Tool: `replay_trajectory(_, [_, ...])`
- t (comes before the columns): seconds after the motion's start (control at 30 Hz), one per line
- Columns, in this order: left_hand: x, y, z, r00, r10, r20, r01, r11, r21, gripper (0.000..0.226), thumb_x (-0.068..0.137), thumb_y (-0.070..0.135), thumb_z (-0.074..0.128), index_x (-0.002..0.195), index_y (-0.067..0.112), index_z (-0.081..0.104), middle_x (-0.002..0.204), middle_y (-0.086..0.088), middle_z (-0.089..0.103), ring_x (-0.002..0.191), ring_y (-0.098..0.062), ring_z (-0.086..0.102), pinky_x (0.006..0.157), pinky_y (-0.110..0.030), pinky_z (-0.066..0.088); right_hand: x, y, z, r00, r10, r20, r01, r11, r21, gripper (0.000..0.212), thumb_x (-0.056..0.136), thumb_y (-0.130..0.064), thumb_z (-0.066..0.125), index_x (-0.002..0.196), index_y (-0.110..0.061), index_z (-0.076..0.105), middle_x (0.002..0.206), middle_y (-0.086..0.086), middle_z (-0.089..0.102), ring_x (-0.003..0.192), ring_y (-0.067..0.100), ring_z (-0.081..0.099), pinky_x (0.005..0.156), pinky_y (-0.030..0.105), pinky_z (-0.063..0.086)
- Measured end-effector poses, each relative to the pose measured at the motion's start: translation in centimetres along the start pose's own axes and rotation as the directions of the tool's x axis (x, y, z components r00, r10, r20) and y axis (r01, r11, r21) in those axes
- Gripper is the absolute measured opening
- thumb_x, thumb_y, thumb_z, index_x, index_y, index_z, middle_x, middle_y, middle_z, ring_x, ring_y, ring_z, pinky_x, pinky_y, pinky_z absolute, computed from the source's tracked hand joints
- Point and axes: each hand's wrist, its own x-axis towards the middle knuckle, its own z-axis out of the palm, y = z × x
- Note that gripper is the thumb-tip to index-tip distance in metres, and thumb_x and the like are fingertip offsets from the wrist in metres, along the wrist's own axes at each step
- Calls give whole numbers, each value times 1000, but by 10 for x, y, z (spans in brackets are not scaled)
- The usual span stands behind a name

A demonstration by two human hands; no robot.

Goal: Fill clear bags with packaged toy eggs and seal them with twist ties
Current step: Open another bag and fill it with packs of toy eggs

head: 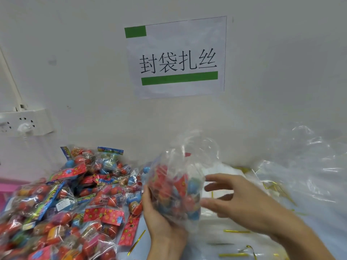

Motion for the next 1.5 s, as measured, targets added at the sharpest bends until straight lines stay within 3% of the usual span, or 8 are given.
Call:
replay_trajectory(0.3, [-2, 1, -4, 996, -68, 58, 66, 997, 30, 62, 89, 62, 47, 122, 15, 71, 118, -20, 70, 93, -37, 71, 72, -45, 58, 13, 11, 17, 998, -51, 43, 41, 978, 206, 21, 97, -13, 62, 96, -21, 81, 90, -5, 79, 85, 9, 74, 80, 30, 62])
replay_trajectory(0.57, [-2, 2, -3, 999, -34, 20, 33, 999, 36, 57, 91, 60, 44, 121, 19, 71, 121, -19, 69, 106, -39, 66, 87, -51, 53, 12, 25, 4, 978, -130, 163, 77, 953, 294, 33, 85, -45, 71, 118, -44, 69, 119, -22, 70, 109, -1, 67, 90, 31, 59])
replay_trajectory(0.67, [-2, 2, -1, 997, -71, 38, 71, 997, -7, 57, 91, 61, 46, 120, 20, 72, 120, -17, 70, 108, -39, 66, 90, -53, 52, 14, 31, -4, 992, -122, -15, 114, 864, 491, 58, 65, -60, 81, 118, -39, 68, 121, -15, 70, 111, 5, 68, 90, 40, 60])
replay_trajectory(0.83, [-1, -8, 3, 990, -122, 69, 122, 993, 5, 55, 91, 50, 49, 131, 15, 65, 129, -19, 63, 119, -44, 57, 99, -60, 44, 21, 14, 2, 856, -121, -502, 380, 806, 454, 15, 81, -34, 76, 84, -19, 75, 86, -2, 76, 84, 16, 76, 73, 33, 61])
replay_trajectory(1.0, [6, -3, -7, 992, 77, -102, -59, 984, 169, 45, 72, 27, 62, 110, 4, 72, 102, -15, 69, 96, -33, 61, 80, -42, 48, 23, 16, -4, 829, 0, -560, 350, 780, 519, 15, 102, -15, 56, 95, -8, 67, 90, 6, 77, 78, 20, 77, 66, 29, 59])
replay_trajectory(1.17, [7, 17, -14, 928, 371, 39, -290, 651, 702, 55, 89, 40, 65, 140, 37, 46, 141, 14, 49, 133, -8, 45, 99, -29, 34, 25, 20, -5, 840, 38, -542, 311, 784, 537, 16, 105, -16, 49, 99, -8, 63, 87, 3, 78, 77, 19, 77, 65, 27, 57])
replay_trajectory(1.3, [-1, 26, -6, 933, 164, 322, -359, 520, 775, 92, 50, 88, 66, 133, 55, 44, 122, 39, 59, 113, 15, 56, 87, -13, 47, 24, 21, -3, 882, -14, -471, 285, 812, 510, 11, 102, -17, 55, 101, -10, 64, 86, 4, 78, 80, 21, 77, 71, 34, 58])
replay_trajectory(1.5, [-7, 34, 21, 775, 505, 379, -598, 395, 698, 7, 83, 36, 69, 81, 37, 75, 82, 16, 73, 74, 2, 67, 66, -10, 50, 18, 17, -12, 759, -146, -634, 404, 870, 284, 10, 87, -24, 75, 83, -18, 67, 84, 1, 74, 82, 18, 72, 74, 35, 60])
